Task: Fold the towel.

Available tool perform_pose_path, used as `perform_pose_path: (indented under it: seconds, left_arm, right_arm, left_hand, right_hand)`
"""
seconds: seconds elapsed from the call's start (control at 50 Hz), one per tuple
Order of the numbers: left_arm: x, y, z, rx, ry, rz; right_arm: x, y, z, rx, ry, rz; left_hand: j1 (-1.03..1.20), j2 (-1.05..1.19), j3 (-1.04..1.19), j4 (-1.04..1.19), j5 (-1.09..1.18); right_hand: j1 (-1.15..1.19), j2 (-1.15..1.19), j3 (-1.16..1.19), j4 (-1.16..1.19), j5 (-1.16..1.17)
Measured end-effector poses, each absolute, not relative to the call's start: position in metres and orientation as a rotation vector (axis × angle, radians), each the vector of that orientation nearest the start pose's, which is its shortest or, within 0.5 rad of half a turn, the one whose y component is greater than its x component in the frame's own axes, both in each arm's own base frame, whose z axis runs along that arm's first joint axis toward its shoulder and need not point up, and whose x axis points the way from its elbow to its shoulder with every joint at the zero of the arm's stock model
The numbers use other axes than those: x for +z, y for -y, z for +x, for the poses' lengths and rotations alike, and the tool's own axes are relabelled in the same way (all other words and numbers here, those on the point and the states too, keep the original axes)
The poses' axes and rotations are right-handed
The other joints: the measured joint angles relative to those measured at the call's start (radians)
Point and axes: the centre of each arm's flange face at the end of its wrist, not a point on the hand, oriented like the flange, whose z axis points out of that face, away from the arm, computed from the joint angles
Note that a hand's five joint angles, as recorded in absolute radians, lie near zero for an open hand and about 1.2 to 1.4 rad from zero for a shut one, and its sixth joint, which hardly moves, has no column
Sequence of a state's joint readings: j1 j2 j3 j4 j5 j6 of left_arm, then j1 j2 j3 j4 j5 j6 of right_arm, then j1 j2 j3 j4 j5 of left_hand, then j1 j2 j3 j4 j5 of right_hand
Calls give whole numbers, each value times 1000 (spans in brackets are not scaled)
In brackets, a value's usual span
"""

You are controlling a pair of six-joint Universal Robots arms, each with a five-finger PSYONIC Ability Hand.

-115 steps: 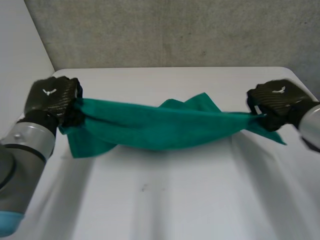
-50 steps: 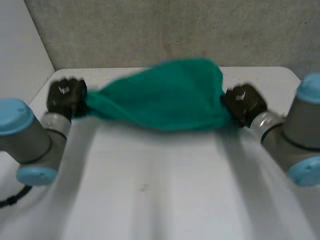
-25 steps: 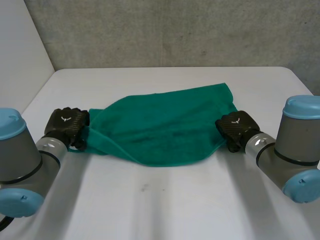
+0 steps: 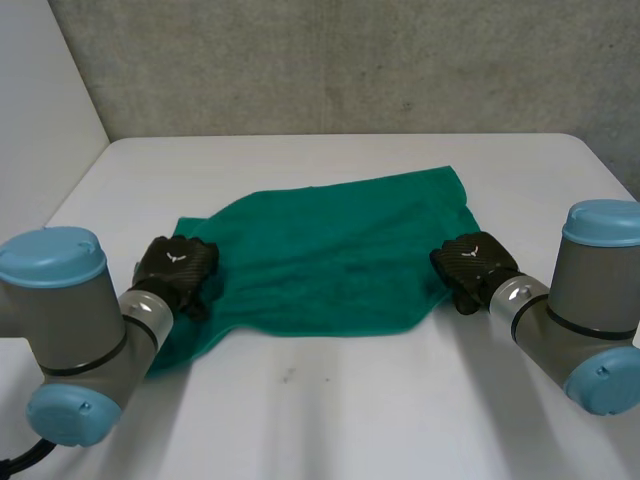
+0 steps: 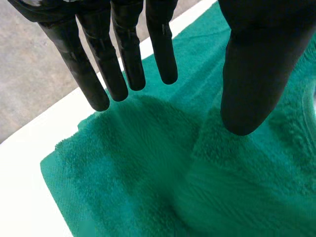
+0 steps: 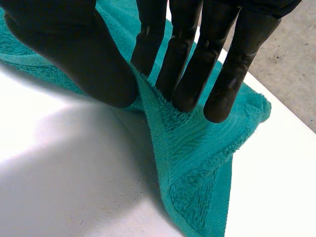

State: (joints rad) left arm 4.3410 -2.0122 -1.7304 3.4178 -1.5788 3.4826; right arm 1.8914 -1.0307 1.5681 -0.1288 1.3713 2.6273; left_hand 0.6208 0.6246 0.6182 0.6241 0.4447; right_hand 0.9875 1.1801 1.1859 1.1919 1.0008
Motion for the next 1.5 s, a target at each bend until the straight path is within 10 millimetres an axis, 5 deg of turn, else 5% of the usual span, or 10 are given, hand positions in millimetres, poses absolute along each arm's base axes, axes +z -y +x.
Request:
perform_pose_path:
  seconds: [0.3,0.62,1.24,1.34,1.36,1.5]
  left_arm:
    - [151,237,-235,-1684,-2422,896]
    - [153,214,-243,-1754,-2652,695]
    - [116,252,-264,-1783,-2653,675]
    - [110,258,-267,-1778,-2653,678]
    - [110,259,-267,-1783,-2650,678]
    - [127,267,-268,-1888,-2565,667]
  right_arm:
    - [138,292,254,-1704,-2274,-1195]
    - [137,293,254,-1703,-2276,-1193]
    - [135,290,254,-1691,-2279,-1198]
    - [135,291,254,-1693,-2282,-1196]
    - [135,291,254,-1693,-2283,-1195]
    - [143,293,252,-1724,-2282,-1187]
  left_hand:
    - [35,34,38,35,36]
    - [248,242,248,242,233]
    - [242,239,245,237,233]
    - [403,397,390,386,378]
    - [523,522,524,521,513]
    - [523,571,571,566,527]
  right_hand:
    - [0,0,0,0,0]
    - [0,0,0,0,0]
    - [0,0,0,0,0]
    - [0,0,0,0,0]
    - [0,0,0,0,0]
    - [0,0,0,0,0]
